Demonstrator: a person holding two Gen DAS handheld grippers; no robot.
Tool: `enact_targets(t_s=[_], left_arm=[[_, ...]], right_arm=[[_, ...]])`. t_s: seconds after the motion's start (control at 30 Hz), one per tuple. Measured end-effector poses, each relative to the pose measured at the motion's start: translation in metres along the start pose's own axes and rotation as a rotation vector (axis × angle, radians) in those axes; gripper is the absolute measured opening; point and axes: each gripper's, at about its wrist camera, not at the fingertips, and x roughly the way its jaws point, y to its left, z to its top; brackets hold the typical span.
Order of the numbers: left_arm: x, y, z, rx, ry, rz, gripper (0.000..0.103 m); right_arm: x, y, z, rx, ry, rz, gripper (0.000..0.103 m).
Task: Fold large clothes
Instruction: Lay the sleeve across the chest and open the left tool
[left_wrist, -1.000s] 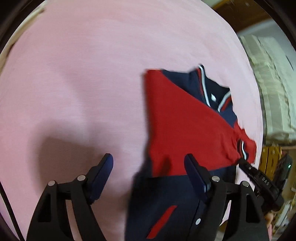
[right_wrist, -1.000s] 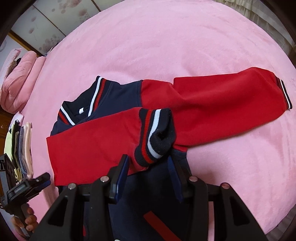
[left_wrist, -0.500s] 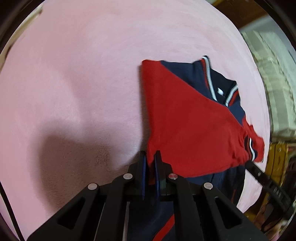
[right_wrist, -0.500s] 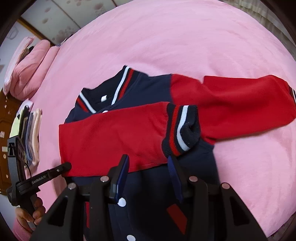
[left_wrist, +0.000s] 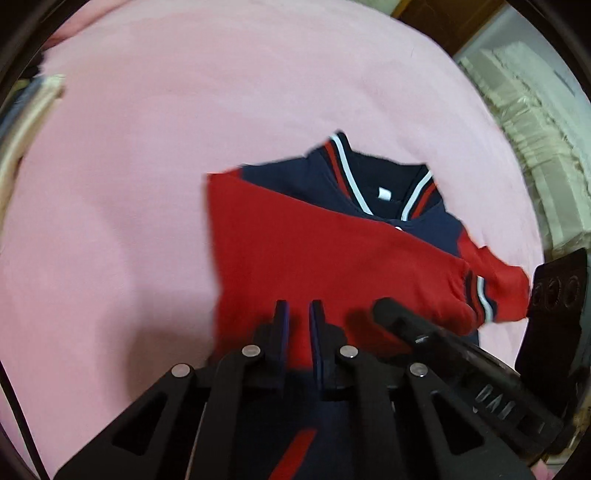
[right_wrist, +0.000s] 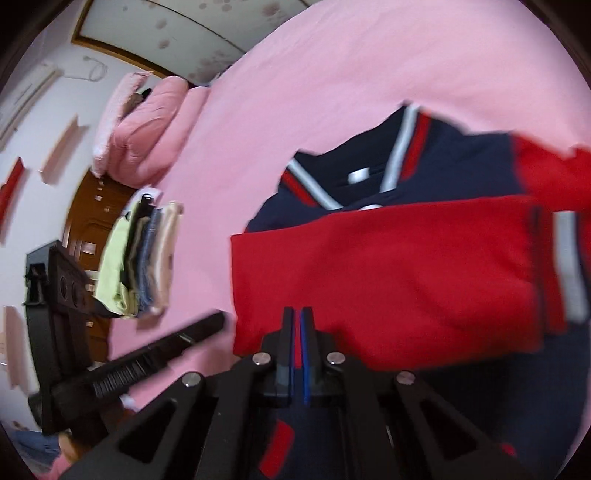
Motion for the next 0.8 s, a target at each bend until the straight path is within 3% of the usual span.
enact_targets(t_s=[0.13,0.17,0.2,0.23,0.3,0.37,0.4,0.43,0.5,0.57,0.6,0.7,0.8], left_arm=[[0.043,0.012,0.025,-0.056,0.021,0.057,0.002],[0.043,0.02,0.029,-0.085,0.0,0.053,0.001],[0.042,0.03,0.031,-0.132,-0.02,0.031,0.001],[0.041,0.037,0.031,-0.162,-0.02,0.004,0.001],[0.04,0.042,0.028,-0.191,-0.019,-0.017,0.001],[0.033,0.036,0.026,-0.173,-0.028,0.005,0.001],[0.027,0.033,0.024,-0.173,-0.034,0.013,0.001],[0.019,0.032,0.021,-0.171,-0.041,0.004,0.002],[0.018,0.013,0.017,-0.151,-0.027,-0.042,0.009],[0.022,0.002,0.006,-0.122,0.046,-0.077,0.01],[0.024,0.0,-0.001,-0.109,0.076,-0.07,0.01],[0.031,0.0,-0.012,-0.075,0.085,0.021,0.01],[0.029,0.014,-0.013,-0.103,0.074,0.063,0.004]], right_arm=[[0.006,-0.034,0.016,-0.018,-0.021,-0.119,0.0],[-0.004,-0.05,0.02,-0.005,-0.063,-0.171,0.0],[-0.019,-0.066,0.022,0.009,-0.123,-0.302,0.0],[-0.03,-0.074,0.022,0.015,-0.158,-0.38,0.0],[-0.058,-0.085,0.017,0.064,-0.232,-0.43,0.0],[-0.072,-0.075,0.009,0.046,-0.271,-0.577,0.0],[-0.078,-0.068,0.005,0.03,-0.292,-0.604,0.001],[-0.086,-0.06,0.0,0.024,-0.326,-0.575,0.002],[-0.092,-0.049,-0.01,0.036,-0.339,-0.376,0.002],[-0.07,-0.034,-0.018,0.026,-0.239,-0.204,0.002],[-0.056,-0.028,-0.023,0.014,-0.197,-0.169,0.002],[-0.023,-0.027,-0.029,0.052,-0.115,-0.179,0.002],[-0.028,-0.044,-0.033,0.148,-0.156,-0.25,0.001]])
